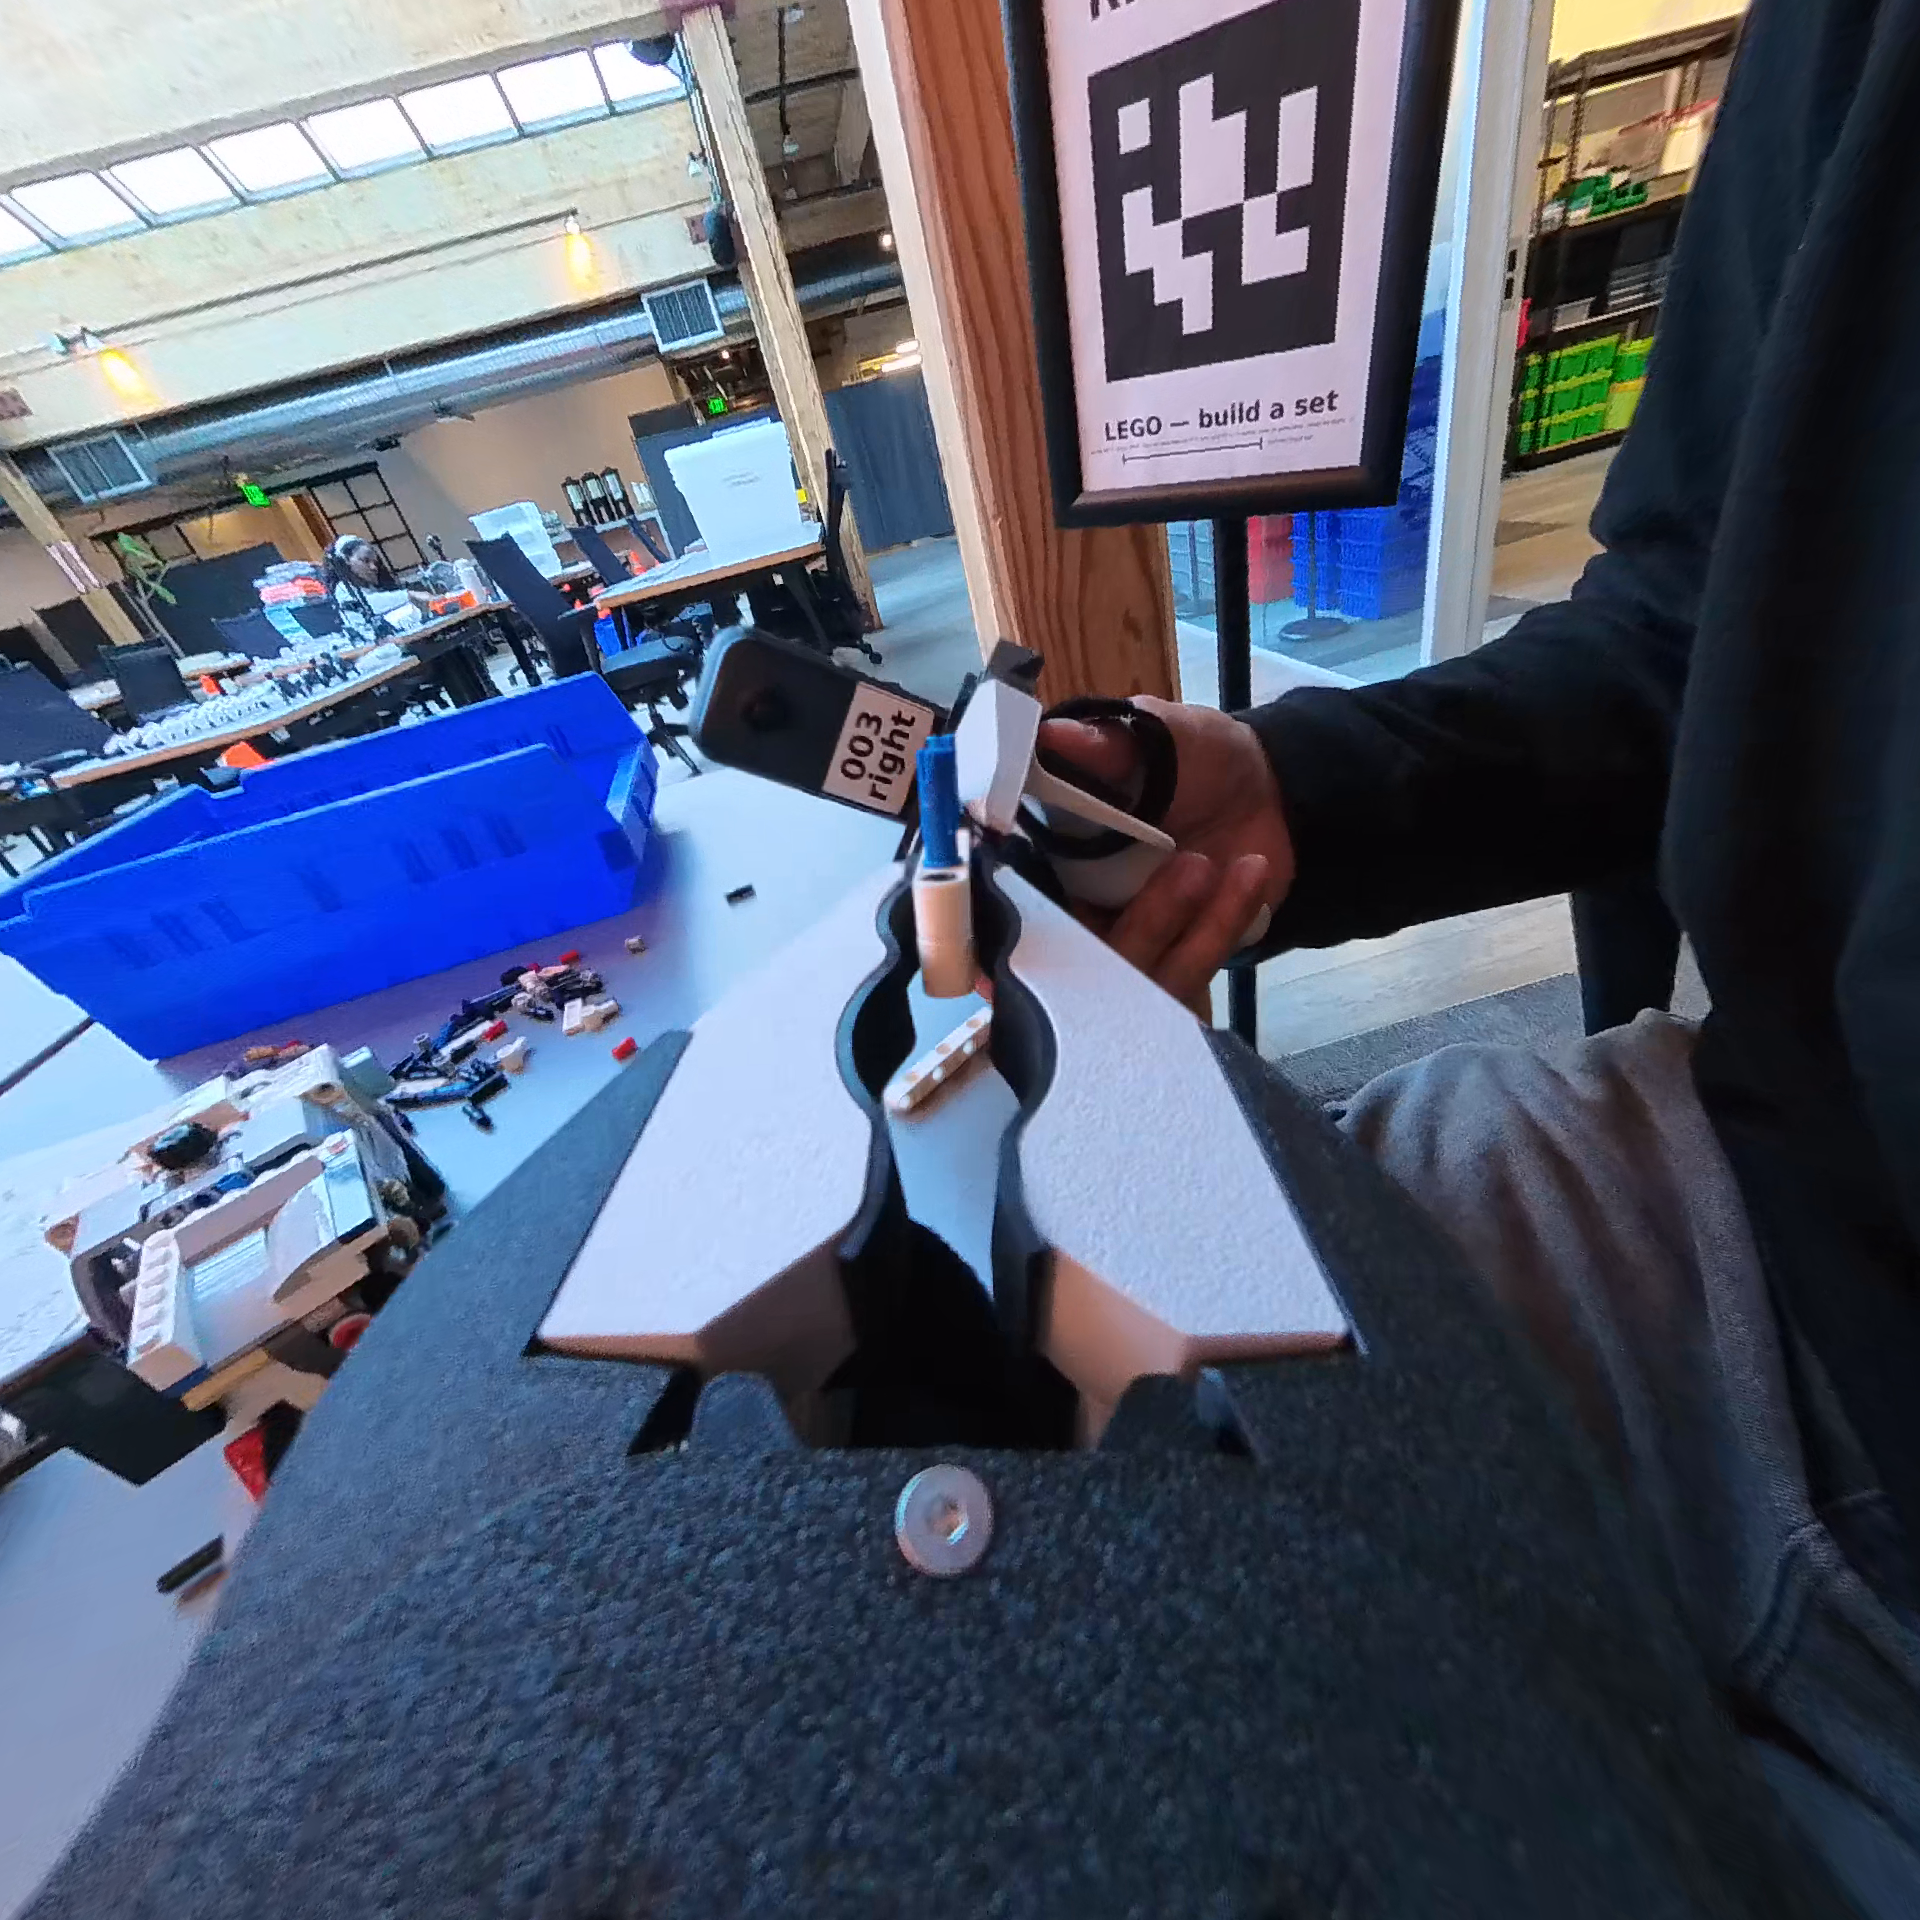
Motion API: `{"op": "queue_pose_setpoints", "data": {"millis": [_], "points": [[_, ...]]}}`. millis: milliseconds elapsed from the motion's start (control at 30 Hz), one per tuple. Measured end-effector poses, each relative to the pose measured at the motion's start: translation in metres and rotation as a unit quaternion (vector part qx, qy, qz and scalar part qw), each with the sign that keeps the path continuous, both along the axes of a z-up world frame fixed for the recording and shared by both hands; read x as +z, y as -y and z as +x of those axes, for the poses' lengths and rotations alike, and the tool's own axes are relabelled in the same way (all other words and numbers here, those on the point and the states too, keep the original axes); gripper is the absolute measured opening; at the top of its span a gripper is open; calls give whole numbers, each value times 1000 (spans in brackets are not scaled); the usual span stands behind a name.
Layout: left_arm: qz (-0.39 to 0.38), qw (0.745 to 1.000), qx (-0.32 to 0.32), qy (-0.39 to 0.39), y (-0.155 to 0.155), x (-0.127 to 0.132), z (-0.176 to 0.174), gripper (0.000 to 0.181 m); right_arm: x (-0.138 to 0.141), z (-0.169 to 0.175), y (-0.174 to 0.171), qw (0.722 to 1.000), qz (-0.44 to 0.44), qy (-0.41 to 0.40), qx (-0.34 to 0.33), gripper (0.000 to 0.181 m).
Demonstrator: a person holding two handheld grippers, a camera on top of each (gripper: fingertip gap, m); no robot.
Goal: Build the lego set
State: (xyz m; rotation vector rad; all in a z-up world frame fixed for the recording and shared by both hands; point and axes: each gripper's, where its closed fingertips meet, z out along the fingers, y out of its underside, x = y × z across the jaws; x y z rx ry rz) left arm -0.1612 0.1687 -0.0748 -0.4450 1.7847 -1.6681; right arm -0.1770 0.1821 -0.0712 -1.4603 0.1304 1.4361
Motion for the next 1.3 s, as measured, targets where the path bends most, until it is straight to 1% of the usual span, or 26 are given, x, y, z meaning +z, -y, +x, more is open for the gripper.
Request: {"op": "queue_pose_setpoints", "data": {"millis": [100,167,200,233,267,300,333,367,400,433,500,533,567,633,700,733,767,800,833,900,967,1100,1167,1233,1300], "points": [[4,999,2,-36,-3,-5,3,6,-6,5,0,1000,-15,26,-4,18],[7,998,18,-67,-10,-10,8,6,-9,20,4,998,-25,51,-25,26],[11,996,18,-87,-13,-14,10,7,-13,31,7,995,-39,77,-42,28],[11,994,15,-112,-15,-19,11,7,-20,41,9,987,-54,133,-68,27],[10,990,9,-141,-16,-26,12,7,-31,52,12,970,-71,211,-97,27],[9,985,5,-171,-16,-33,13,7,-44,63,16,943,-89,297,-121,27],[7,982,7,-190,-16,-38,15,7,-52,68,21,916,-89,371,-126,27],[11,978,11,-207,-17,-42,16,7,-57,68,27,894,-88,422,-122,27],[18,974,12,-224,-17,-47,16,7,-56,67,29,881,-84,450,-122,27],[23,972,16,-234,-18,-51,17,7,-49,64,28,877,-77,457,-131,23],[32,969,13,-243,-16,-55,16,7,-29,52,21,889,-47,434,-138,21],[38,969,9,-245,-14,-56,14,7,-23,48,16,888,-36,434,-146,21],[46,969,4,-243,-12,-58,12,7,-22,44,12,882,-30,447,-148,22],[63,970,-7,-235,-7,-60,8,7,-28,38,5,869,-30,472,-142,25],[64,973,-16,-222,-4,-57,5,7,-36,26,2,874,-32,471,-112,24],[57,974,-23,-218,-2,-54,4,7,-41,22,2,875,-37,471,-101,21],[56,974,-27,-217,-2,-53,3,7,-44,20,2,874,-40,475,-98,13],[57,974,-29,-217,-1,-54,2,7,-43,18,2,874,-32,475,-100,5],[55,975,-30,-213,-1,-52,2,7,-40,17,2,872,-24,476,-109,3],[53,976,-41,-207,1,-50,-1,7,-38,14,3,873,-21,476,-107,3],[54,977,-48,-200,2,-49,-3,7,-40,13,5,877,-41,469,-93,3],[51,981,-48,-180,3,-44,-3,7,-37,13,9,875,-54,474,-85,3],[57,981,-48,-181,4,-46,-3,7,-42,13,11,863,-69,495,-77,3],[63,980,-50,-180,5,-47,-4,7,-50,13,13,841,-87,530,-65,4],[60,982,-50,-174,5,-45,-5,7,-48,12,13,833,-87,543,-67,3]]}}
